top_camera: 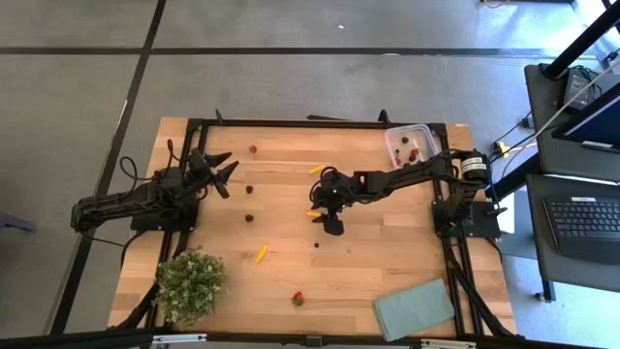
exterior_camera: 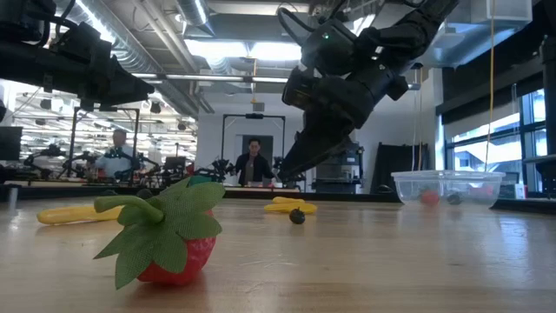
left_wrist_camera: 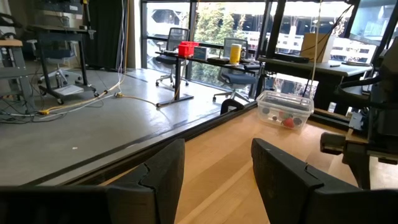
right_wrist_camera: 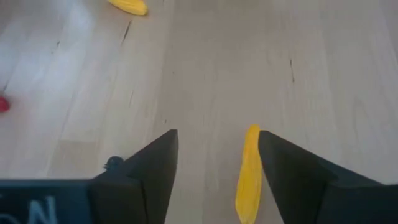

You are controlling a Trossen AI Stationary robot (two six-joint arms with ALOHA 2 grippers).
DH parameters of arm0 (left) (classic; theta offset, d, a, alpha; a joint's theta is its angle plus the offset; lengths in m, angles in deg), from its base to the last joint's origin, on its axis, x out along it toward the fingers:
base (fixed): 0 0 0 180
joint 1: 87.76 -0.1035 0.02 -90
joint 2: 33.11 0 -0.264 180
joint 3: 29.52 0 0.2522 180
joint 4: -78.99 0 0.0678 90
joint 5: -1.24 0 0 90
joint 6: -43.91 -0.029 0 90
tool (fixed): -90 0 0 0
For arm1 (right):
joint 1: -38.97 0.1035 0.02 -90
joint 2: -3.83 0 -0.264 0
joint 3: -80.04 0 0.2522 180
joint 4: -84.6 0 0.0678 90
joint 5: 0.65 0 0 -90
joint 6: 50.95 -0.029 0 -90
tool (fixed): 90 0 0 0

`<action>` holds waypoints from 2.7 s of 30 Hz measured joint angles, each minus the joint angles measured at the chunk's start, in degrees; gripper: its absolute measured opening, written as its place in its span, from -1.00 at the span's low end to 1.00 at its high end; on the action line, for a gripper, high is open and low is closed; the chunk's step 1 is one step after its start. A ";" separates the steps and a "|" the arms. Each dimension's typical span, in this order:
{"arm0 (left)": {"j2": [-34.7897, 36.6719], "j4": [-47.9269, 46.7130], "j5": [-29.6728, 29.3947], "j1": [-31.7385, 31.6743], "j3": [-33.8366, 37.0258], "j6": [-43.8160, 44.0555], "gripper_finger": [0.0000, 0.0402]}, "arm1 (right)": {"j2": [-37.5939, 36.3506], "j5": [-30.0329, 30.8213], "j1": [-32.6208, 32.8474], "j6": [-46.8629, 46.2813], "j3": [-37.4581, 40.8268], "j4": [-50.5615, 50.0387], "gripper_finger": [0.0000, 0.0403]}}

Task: Pick and placing Produce into tupperware
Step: Put the yellow corn into the transparent bin

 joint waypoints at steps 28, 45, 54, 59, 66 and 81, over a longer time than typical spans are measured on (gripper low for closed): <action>0.00 0.00 0.00 0.00 0.02 0.46 -0.11 | 0.00 19.15 3.78 4.63 0.02 -4.55 -0.13; 0.00 -0.16 0.02 0.00 0.00 0.50 -0.11 | 4.80 17.52 4.11 3.02 -0.07 -4.08 -0.14; 0.00 -0.46 0.02 0.01 0.00 0.49 -0.11 | 4.92 17.22 4.15 3.22 -0.13 -4.94 -0.64; 0.00 -0.46 0.02 0.00 0.00 0.50 -0.11 | 4.83 17.69 4.10 2.93 -0.16 -4.93 -0.93; 0.00 -0.64 0.00 0.00 0.01 0.48 -0.11 | 1.04 18.53 1.63 -4.31 -1.22 -12.12 -0.96; 0.00 -1.20 -0.01 0.00 0.02 0.02 -0.11 | -27.46 31.91 -14.62 -23.92 0.68 -39.14 -0.96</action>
